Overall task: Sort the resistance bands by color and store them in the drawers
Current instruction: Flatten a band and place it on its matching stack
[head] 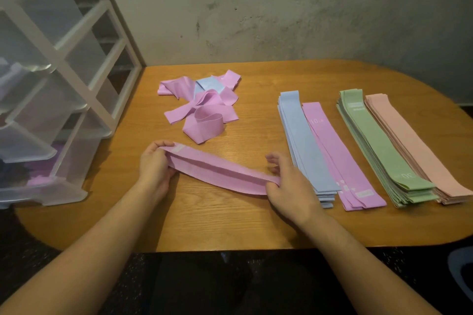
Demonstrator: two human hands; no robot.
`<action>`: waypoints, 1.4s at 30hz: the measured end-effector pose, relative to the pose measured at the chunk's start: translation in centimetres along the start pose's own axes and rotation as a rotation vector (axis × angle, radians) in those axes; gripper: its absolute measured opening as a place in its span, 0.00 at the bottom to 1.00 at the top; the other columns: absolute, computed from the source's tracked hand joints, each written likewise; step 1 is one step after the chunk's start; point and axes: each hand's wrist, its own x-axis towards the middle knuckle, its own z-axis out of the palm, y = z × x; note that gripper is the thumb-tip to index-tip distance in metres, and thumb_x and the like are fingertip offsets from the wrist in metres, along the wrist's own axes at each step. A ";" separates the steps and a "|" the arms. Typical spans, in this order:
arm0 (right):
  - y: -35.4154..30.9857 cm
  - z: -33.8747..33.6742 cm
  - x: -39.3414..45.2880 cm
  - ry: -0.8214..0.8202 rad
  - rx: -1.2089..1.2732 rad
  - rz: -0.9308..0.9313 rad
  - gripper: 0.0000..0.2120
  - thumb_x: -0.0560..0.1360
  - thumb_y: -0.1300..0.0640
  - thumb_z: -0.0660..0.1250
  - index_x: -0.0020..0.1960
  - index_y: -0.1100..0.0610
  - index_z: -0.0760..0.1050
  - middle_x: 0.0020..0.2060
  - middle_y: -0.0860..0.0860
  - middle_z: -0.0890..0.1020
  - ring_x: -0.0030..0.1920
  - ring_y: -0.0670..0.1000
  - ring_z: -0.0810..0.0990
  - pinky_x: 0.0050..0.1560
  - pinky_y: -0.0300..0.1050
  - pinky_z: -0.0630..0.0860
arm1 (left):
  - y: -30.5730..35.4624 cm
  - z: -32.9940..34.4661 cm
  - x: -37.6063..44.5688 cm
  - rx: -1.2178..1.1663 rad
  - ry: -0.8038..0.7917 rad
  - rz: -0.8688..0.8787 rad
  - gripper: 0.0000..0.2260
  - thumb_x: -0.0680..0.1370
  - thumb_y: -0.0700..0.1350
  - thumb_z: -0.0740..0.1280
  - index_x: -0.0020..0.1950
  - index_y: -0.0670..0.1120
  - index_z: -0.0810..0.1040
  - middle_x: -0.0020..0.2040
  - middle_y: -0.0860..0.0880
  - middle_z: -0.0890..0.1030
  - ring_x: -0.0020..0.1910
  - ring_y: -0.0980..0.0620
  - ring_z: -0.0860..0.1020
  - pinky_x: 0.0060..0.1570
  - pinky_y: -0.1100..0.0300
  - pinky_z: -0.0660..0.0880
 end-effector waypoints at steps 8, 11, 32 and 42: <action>0.5 0.4 -0.3 -0.203 -0.182 -0.259 0.23 0.74 0.49 0.69 0.69 0.43 0.71 0.66 0.40 0.70 0.62 0.39 0.69 0.62 0.33 0.67 | 0.4 -0.3 -0.4 0.042 -0.098 -0.020 0.15 0.76 0.29 0.54 0.45 0.45 0.76 0.43 0.43 0.80 0.39 0.48 0.79 0.38 0.54 0.79; 0.5 0.7 -0.4 -0.227 -0.234 -0.218 0.20 0.74 0.34 0.67 0.61 0.43 0.77 0.59 0.39 0.74 0.60 0.42 0.72 0.61 0.42 0.70 | 0.9 -0.4 -0.5 0.029 -0.134 -0.053 0.18 0.72 0.27 0.52 0.48 0.43 0.76 0.46 0.42 0.79 0.43 0.46 0.78 0.41 0.52 0.80; -4.1 0.3 2.2 -0.028 0.499 -0.062 0.12 0.78 0.52 0.71 0.59 0.41 0.75 0.48 0.43 0.80 0.40 0.40 0.77 0.44 0.36 0.76 | 1.4 2.9 -7.6 0.327 -0.627 0.391 0.16 0.82 0.32 0.58 0.62 0.51 0.73 0.43 0.45 0.83 0.39 0.47 0.80 0.40 0.58 0.77; -5.4 -1.8 1.6 0.009 0.683 -0.189 0.08 0.74 0.61 0.75 0.53 0.56 0.80 0.45 0.48 0.83 0.45 0.50 0.80 0.49 0.44 0.78 | 3.2 4.3 -9.9 0.266 -0.616 0.540 0.07 0.77 0.30 0.69 0.48 0.42 0.83 0.46 0.50 0.86 0.49 0.53 0.83 0.50 0.61 0.79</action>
